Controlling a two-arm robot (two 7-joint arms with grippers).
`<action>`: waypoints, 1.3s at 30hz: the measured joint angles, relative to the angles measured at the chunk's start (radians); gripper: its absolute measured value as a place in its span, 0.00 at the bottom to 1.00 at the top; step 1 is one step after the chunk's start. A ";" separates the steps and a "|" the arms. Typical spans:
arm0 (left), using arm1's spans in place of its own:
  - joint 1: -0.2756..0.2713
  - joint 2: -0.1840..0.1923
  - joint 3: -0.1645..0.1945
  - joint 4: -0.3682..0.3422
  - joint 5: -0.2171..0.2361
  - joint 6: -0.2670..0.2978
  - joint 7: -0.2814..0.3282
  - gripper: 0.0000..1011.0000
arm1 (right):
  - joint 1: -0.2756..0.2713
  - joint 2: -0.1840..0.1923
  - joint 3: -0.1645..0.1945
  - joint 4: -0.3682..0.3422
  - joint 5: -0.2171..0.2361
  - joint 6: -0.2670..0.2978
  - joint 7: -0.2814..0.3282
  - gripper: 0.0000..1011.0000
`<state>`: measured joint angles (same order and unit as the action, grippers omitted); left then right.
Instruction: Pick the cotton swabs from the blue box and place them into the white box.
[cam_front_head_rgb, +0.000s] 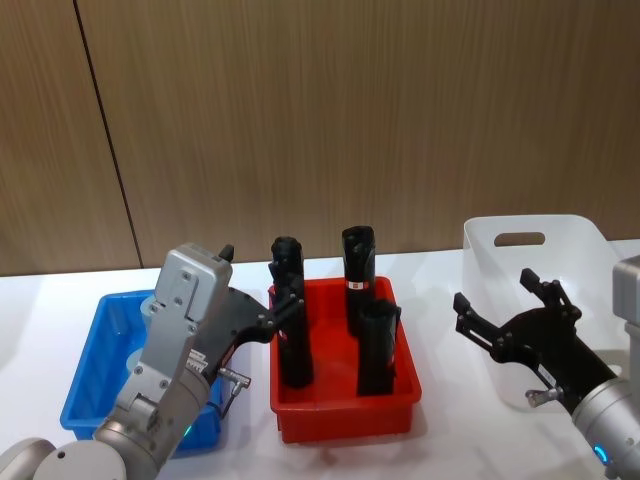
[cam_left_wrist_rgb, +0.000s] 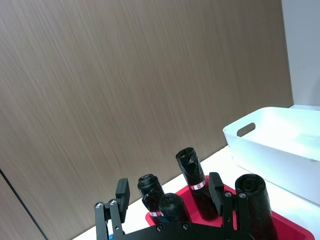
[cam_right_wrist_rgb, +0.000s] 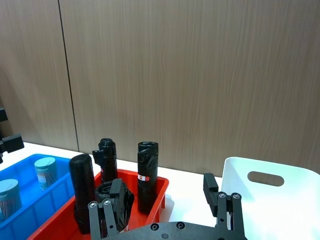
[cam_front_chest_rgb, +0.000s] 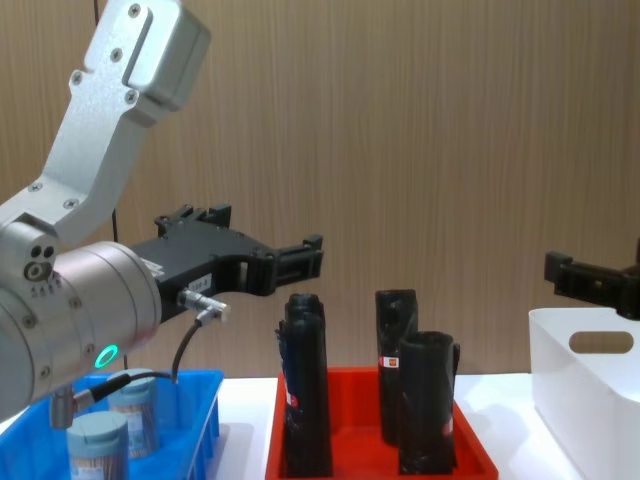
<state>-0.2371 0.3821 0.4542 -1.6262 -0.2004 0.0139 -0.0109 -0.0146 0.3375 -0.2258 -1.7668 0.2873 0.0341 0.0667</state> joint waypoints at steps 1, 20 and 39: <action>0.000 0.000 0.000 0.000 0.000 0.000 0.000 0.99 | 0.000 0.000 0.000 0.000 0.000 0.000 0.000 0.99; 0.000 0.000 0.000 0.000 0.000 0.000 0.000 0.99 | 0.000 0.000 0.000 0.000 0.000 0.000 0.000 0.99; 0.003 0.010 -0.013 -0.012 -0.005 0.019 0.013 0.99 | 0.000 0.000 0.000 0.000 0.000 0.000 0.000 0.99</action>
<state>-0.2337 0.3916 0.4417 -1.6386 -0.2054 0.0329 0.0024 -0.0146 0.3374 -0.2258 -1.7667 0.2873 0.0340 0.0668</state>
